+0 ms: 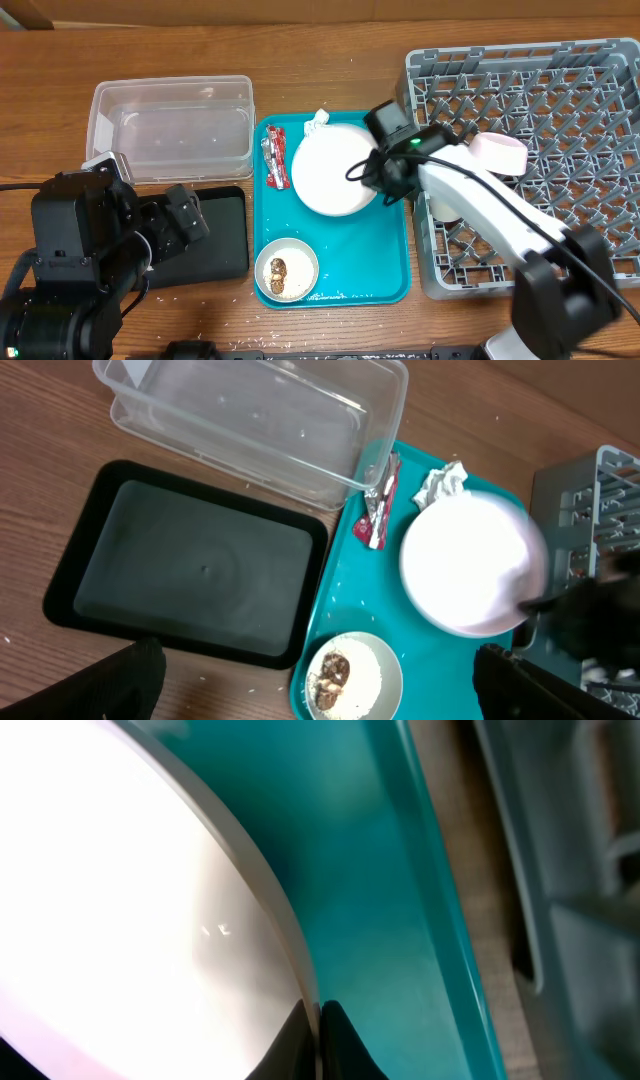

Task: Sort waste into correct bins and load items into the dishwasher
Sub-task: 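Carry the white plate to the rack and stand it upright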

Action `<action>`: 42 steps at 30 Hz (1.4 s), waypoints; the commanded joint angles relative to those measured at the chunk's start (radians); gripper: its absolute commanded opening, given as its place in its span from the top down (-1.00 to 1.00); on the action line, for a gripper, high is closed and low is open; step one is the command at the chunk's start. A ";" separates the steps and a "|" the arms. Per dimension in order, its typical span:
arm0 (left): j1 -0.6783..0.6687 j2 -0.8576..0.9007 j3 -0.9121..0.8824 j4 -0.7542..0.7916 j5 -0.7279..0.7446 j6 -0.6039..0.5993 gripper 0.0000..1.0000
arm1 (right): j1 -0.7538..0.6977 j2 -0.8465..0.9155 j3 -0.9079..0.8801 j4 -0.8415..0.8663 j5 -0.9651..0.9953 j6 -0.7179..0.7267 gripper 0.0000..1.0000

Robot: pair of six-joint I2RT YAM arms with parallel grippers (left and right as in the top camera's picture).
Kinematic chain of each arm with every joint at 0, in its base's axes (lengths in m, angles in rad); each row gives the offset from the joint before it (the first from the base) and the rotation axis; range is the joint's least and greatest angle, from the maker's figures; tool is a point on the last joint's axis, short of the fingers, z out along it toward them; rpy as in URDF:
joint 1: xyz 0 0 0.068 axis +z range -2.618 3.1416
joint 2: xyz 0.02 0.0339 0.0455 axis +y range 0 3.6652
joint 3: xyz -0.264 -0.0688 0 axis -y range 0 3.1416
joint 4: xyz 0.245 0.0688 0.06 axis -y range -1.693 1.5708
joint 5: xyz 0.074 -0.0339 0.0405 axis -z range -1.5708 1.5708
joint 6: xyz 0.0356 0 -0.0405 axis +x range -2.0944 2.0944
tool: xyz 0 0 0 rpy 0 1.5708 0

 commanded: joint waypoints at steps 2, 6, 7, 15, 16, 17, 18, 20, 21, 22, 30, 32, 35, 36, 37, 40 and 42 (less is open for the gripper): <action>-0.002 -0.001 0.015 0.001 -0.014 -0.021 -1.00 | -0.010 -0.163 0.068 -0.014 0.103 -0.196 0.92; -0.002 0.000 0.015 0.001 -0.014 -0.021 -1.00 | -0.048 -0.254 0.075 -0.045 0.404 -0.196 0.92; -0.002 -0.001 0.015 0.000 -0.014 -0.021 -1.00 | -0.062 -0.275 0.075 -0.051 0.513 -0.196 0.92; -0.002 -0.001 0.015 0.001 -0.014 -0.021 -1.00 | -0.248 -0.302 0.073 -0.048 1.109 -0.196 0.92; -0.002 -0.001 0.015 0.000 -0.014 -0.021 -1.00 | -0.276 -0.297 0.073 -0.047 1.123 -0.196 0.92; -0.002 -0.001 0.015 0.000 -0.014 -0.021 -1.00 | -0.313 -0.289 0.073 -0.047 1.126 -0.196 0.92; -0.002 -0.001 0.015 0.000 -0.014 -0.021 -1.00 | -0.341 -0.282 0.072 -0.048 1.125 -0.196 0.92; -0.002 0.000 0.015 0.001 -0.014 -0.021 -1.00 | -0.394 -0.263 0.069 -0.049 1.121 -0.196 0.92; -0.002 -0.001 0.015 0.000 -0.014 -0.021 -1.00 | -0.411 -0.253 0.065 -0.049 1.121 -0.196 0.92; -0.002 -0.001 0.015 0.000 -0.014 -0.021 -1.00 | -0.426 -0.243 0.056 -0.048 1.121 -0.200 0.92; -0.002 -0.001 0.015 0.000 -0.014 -0.021 -1.00 | -0.455 -0.149 -0.041 -0.014 1.206 -0.208 0.92; -0.002 -0.001 0.015 0.000 -0.014 -0.021 -1.00 | -0.455 -0.135 -0.058 0.016 1.217 -0.247 0.92; -0.002 -0.001 0.015 0.000 -0.014 -0.021 -1.00 | -0.458 -0.117 -0.070 0.082 1.257 -0.321 0.92; -0.002 -0.001 0.015 0.000 -0.014 -0.021 -1.00 | -0.458 -0.114 -0.070 0.101 1.259 -0.340 0.92; -0.002 -0.001 0.015 0.000 -0.014 -0.021 -1.00 | -0.458 -0.114 -0.070 0.130 1.261 -0.369 0.92; -0.002 -0.001 0.015 0.000 -0.014 -0.021 -1.00 | -0.459 -0.114 -0.070 0.235 1.295 -0.476 0.92; -0.002 -0.001 0.015 0.000 -0.014 -0.021 -1.00 | -0.458 -0.114 -0.070 0.294 1.308 -0.557 0.92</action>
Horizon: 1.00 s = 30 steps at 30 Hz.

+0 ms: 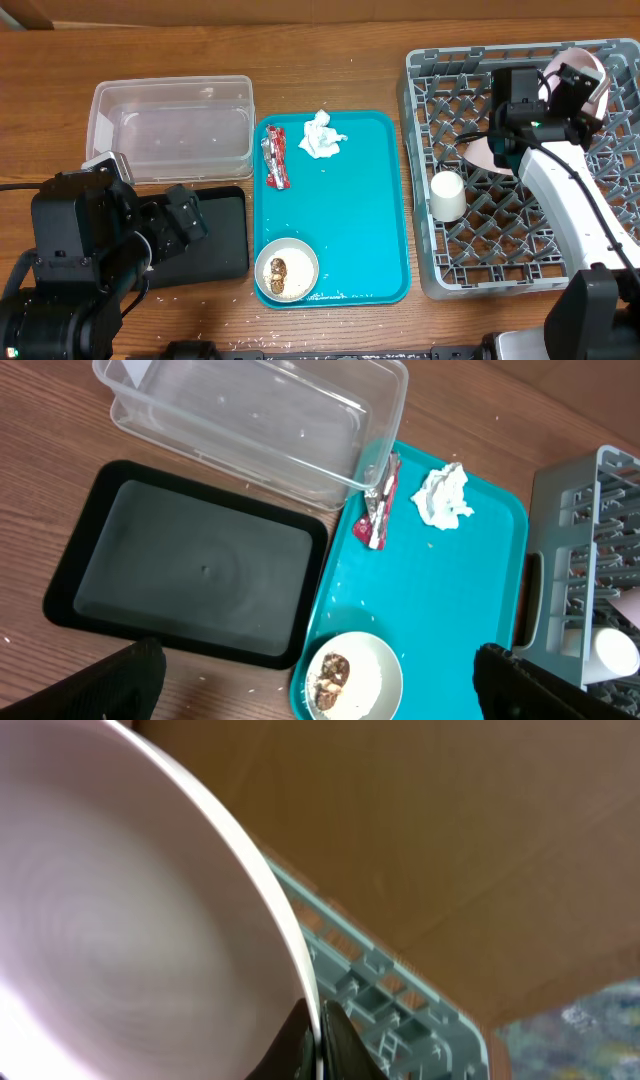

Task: Sort waste into correct bins and load items into the dishwasher
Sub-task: 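Carry the white plate to the rack and stand it upright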

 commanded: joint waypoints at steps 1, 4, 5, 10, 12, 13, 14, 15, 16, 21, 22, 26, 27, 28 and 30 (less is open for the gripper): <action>-0.002 -0.001 0.015 0.001 -0.014 -0.021 -1.00 | -0.007 0.004 -0.002 0.058 0.065 -0.173 0.92; -0.002 -0.001 0.015 0.001 -0.014 -0.021 -1.00 | -0.007 0.004 -0.003 0.016 0.015 -0.171 0.92; -0.002 -0.001 0.015 0.001 -0.014 -0.021 -1.00 | -0.007 0.004 -0.006 0.003 -0.001 -0.170 0.92; -0.002 -0.001 0.015 0.001 -0.014 -0.021 -1.00 | -0.008 0.005 -0.068 0.016 -0.006 -0.164 0.92; -0.002 -0.001 0.015 0.001 -0.014 -0.021 -1.00 | -0.007 0.005 -0.093 0.032 -0.006 -0.164 0.92; -0.002 -0.001 0.015 0.001 -0.014 -0.021 -1.00 | -0.003 0.005 -0.099 0.032 -0.006 -0.164 0.92; -0.002 -0.001 0.015 0.001 -0.014 -0.021 -1.00 | 0.012 0.004 -0.098 0.035 -0.005 -0.164 0.88; -0.002 -0.001 0.015 0.001 -0.014 -0.021 -1.00 | 0.023 0.000 -0.098 0.037 0.003 -0.164 0.73; -0.002 -0.001 0.015 0.001 -0.014 -0.021 -1.00 | 0.036 -0.005 -0.098 0.044 0.019 -0.164 0.49; -0.002 -0.001 0.015 0.001 -0.014 -0.021 -1.00 | 0.132 -0.070 -0.075 0.050 0.038 -0.164 -0.41; -0.002 -0.001 0.015 0.001 -0.014 -0.021 -1.00 | 0.159 -0.088 -0.071 0.046 0.039 -0.169 -0.43; -0.002 -0.001 0.015 0.001 -0.014 -0.021 -1.00 | 0.288 -0.170 -0.069 0.016 -0.059 -0.198 -0.51; -0.002 -0.001 0.015 0.001 -0.014 -0.021 -1.00 | 0.322 -0.187 -0.069 -0.001 -0.105 -0.199 -0.51; -0.002 -0.001 0.015 0.001 -0.014 -0.021 -1.00 | 0.364 -0.208 -0.069 -0.023 -0.172 -0.198 -0.50; -0.002 0.000 0.015 0.001 -0.014 -0.021 -1.00 | 0.435 -0.235 -0.069 -0.060 -0.324 -0.197 -0.40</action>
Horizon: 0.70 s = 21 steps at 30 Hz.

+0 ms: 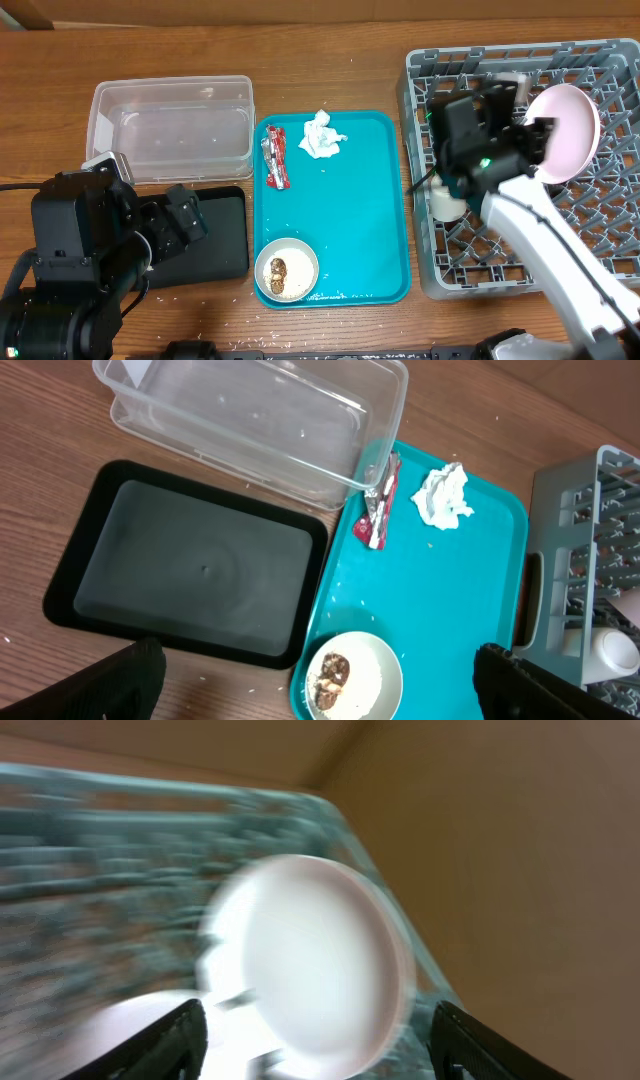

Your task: Sort waste into correct bins and load items into the dishwasher

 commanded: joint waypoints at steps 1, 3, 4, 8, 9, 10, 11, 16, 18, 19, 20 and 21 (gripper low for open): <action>-0.002 -0.001 0.015 0.000 -0.014 -0.021 -1.00 | 0.130 -0.072 0.028 -0.047 -0.323 -0.004 -0.35; -0.002 -0.001 0.015 0.000 -0.014 -0.021 -1.00 | 0.188 -0.077 0.028 -0.070 -0.501 0.043 -0.30; -0.002 -0.001 0.015 0.000 -0.014 -0.021 -1.00 | 0.217 -0.075 0.028 -0.074 -0.603 0.087 -0.29; -0.002 -0.001 0.015 0.000 -0.014 -0.021 -1.00 | 0.275 -0.034 0.027 -0.022 -0.968 0.258 -0.20; -0.002 -0.001 0.015 0.000 -0.014 -0.021 -1.00 | 0.277 -0.015 0.028 0.002 -1.060 0.259 -0.20; -0.002 -0.001 0.015 0.000 -0.014 -0.021 -1.00 | 0.277 0.000 0.028 0.013 -1.123 0.259 -0.20; -0.002 -0.001 0.015 0.000 -0.014 -0.021 -1.00 | 0.276 0.035 0.029 0.021 -1.224 0.259 -0.19; -0.002 -0.001 0.015 0.000 -0.014 -0.021 -1.00 | 0.251 0.075 0.032 0.046 -1.276 0.259 -0.23; -0.002 -0.001 0.015 0.000 -0.014 -0.021 -1.00 | 0.237 0.076 0.032 0.072 -1.281 0.259 -0.17; -0.002 -0.001 0.015 0.000 -0.014 -0.021 -1.00 | 0.233 0.081 0.032 0.074 -1.281 0.259 -0.15; -0.002 -0.001 0.015 0.000 -0.014 -0.021 -1.00 | 0.233 0.085 0.032 0.072 -1.281 0.259 -0.15; -0.002 -0.001 0.015 0.000 -0.014 -0.021 -1.00 | 0.233 0.097 0.032 0.065 -1.281 0.250 -0.15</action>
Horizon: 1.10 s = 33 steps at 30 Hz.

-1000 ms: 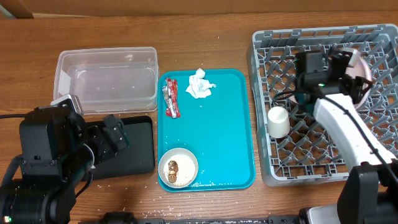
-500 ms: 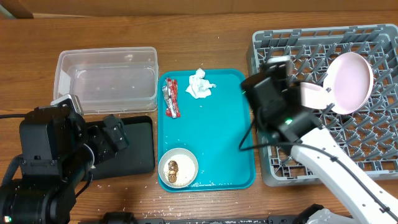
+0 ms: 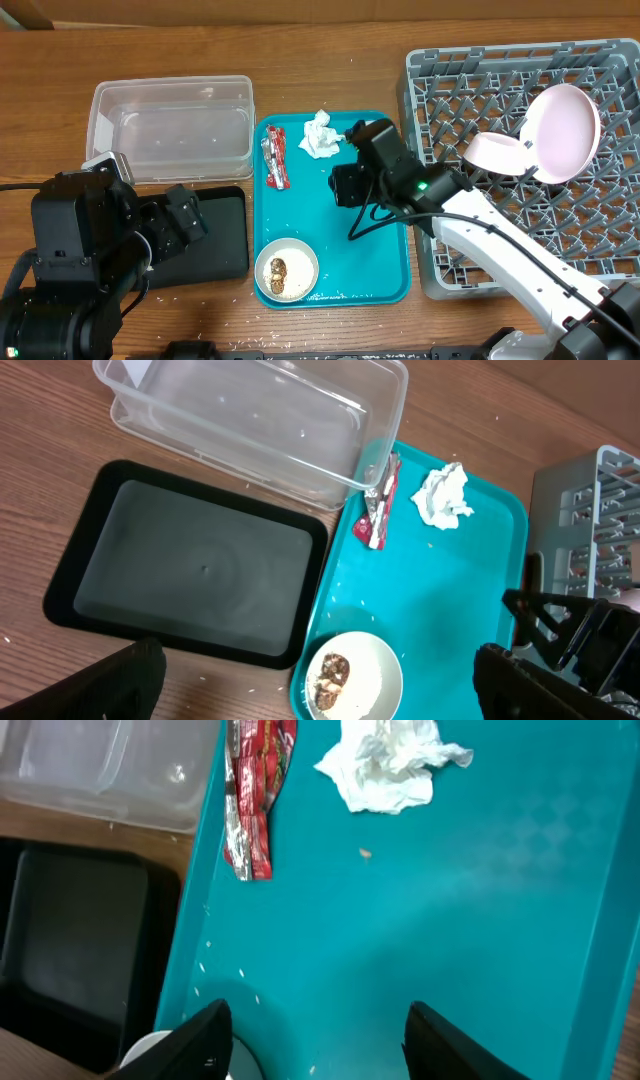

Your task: Sort waste into correct bins and load items into the dishwasher

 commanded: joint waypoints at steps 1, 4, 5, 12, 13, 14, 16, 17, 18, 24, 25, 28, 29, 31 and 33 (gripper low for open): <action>-0.002 -0.001 0.015 0.000 -0.014 -0.021 -1.00 | -0.011 0.021 0.025 -0.018 -0.045 -0.001 -0.14; -0.002 -0.001 0.015 0.000 -0.014 -0.021 -1.00 | -0.011 0.031 0.025 -0.069 -0.143 -0.066 -0.53; -0.002 -0.001 0.015 0.000 -0.014 -0.021 -1.00 | -0.011 0.030 0.025 -0.071 -0.171 -0.076 -0.74; -0.002 0.000 0.015 0.000 -0.014 -0.021 -1.00 | -0.011 0.033 0.024 0.059 -0.237 -0.079 -0.88; -0.002 0.000 0.015 0.000 -0.014 -0.021 -1.00 | -0.011 0.036 0.025 0.083 -0.246 -0.070 -0.77; -0.002 -0.001 0.015 0.000 -0.014 -0.021 -1.00 | -0.011 0.039 0.025 0.097 -0.248 -0.068 -0.69; -0.002 -0.001 0.015 0.000 -0.014 -0.021 -1.00 | -0.011 0.053 0.041 0.091 -0.235 -0.071 -0.62; -0.002 -0.001 0.015 0.000 -0.014 -0.021 -1.00 | -0.011 0.062 0.056 0.080 -0.232 -0.075 -0.59; -0.002 -0.001 0.015 0.000 -0.014 -0.021 -1.00 | -0.011 0.080 0.080 0.064 -0.232 -0.087 -0.57; -0.002 -0.001 0.015 0.000 -0.014 -0.021 -1.00 | -0.012 0.241 0.282 -0.091 -0.135 -0.129 -0.57; -0.002 -0.001 0.015 0.000 -0.014 -0.021 -1.00 | -0.012 0.267 0.311 -0.109 -0.087 -0.130 -0.64; -0.002 -0.001 0.015 0.000 -0.014 -0.021 -1.00 | -0.018 0.325 0.366 -0.096 0.018 -0.142 -0.78; -0.002 -0.001 0.015 0.000 -0.014 -0.021 -1.00 | -0.023 0.339 0.369 -0.068 0.040 -0.158 -0.79; -0.002 -0.001 0.015 0.000 -0.014 -0.021 -1.00 | -0.035 0.366 0.369 -0.016 0.094 -0.159 -0.79; -0.002 -0.001 0.015 0.000 -0.014 -0.021 -1.00 | -0.046 0.397 0.369 0.016 0.097 -0.159 -0.80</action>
